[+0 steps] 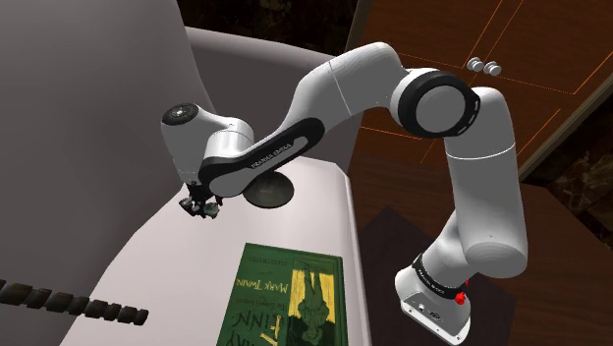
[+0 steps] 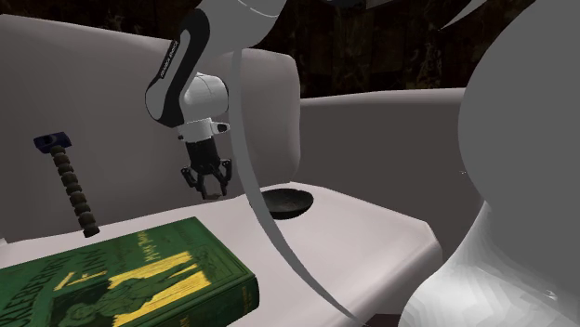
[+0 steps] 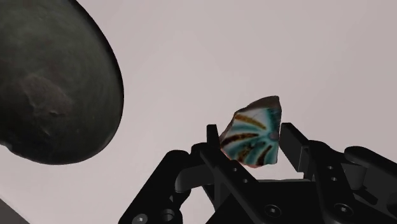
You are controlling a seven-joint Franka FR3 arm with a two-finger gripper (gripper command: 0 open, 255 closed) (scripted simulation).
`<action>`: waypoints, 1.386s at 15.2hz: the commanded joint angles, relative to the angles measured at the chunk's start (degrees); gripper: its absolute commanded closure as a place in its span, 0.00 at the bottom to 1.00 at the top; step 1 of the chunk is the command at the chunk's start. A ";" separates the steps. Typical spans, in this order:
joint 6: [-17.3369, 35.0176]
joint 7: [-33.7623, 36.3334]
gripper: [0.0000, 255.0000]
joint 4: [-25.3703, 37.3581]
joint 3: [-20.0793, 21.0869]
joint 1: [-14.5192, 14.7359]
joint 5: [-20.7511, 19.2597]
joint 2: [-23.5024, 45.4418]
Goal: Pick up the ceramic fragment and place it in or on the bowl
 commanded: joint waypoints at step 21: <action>-3.31 -7.81 1.00 -8.95 2.21 -7.45 5.70 -14.46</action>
